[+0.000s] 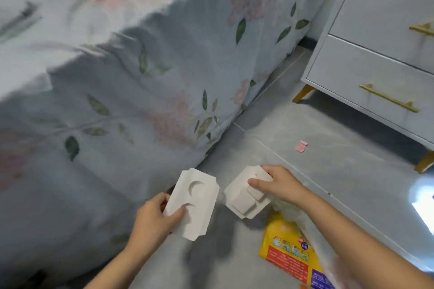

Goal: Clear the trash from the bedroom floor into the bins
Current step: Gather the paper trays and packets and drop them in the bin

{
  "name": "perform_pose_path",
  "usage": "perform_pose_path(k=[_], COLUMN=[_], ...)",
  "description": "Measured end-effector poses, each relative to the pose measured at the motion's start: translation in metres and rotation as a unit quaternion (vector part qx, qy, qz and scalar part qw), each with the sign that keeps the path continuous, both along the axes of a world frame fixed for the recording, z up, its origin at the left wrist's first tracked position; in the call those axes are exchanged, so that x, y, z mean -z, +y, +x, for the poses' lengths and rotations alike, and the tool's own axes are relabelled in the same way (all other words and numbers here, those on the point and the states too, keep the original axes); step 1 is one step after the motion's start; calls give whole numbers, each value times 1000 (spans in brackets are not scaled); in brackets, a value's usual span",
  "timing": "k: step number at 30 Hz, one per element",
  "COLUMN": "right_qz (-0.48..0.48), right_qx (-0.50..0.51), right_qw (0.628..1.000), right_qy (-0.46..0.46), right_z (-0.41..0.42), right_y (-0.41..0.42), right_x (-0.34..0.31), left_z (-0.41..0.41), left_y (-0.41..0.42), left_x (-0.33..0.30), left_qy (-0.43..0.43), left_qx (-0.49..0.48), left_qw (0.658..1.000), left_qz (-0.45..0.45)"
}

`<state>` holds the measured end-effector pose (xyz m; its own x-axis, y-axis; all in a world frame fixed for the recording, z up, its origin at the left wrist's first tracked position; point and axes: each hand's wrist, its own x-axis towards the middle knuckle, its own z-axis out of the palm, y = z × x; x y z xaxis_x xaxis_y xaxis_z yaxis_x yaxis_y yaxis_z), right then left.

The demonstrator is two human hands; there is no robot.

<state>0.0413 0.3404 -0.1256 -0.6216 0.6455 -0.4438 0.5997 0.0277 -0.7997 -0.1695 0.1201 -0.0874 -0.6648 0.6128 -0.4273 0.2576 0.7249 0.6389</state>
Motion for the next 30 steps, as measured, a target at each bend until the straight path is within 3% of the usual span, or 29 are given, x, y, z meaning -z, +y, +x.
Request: perform_pose_path(k=[8,12,20,25,30], right_qz=[13,30,48,29,64], right_qx=[-109,-168,-290,-363,-375], right_qw=[993,983,942,916,918], right_qy=[31,71,163,170,113], right_z=[-79,-118,-212,-249,-269], right_y=[-134,-216,-366,-457,-499], right_x=[-91,-149,-253,-259,-210], left_z=[-33,-33,-39,-51,-59], left_y=[-187,-295,-469,-528,-526], left_x=[-105,-142,-201,-216,-179], left_qy=[111,94,125,156,81], left_qx=[-57,-155,-370,-417,-410], left_qw=[992,983,906,875,896], left_qz=[18,40,162,190,151])
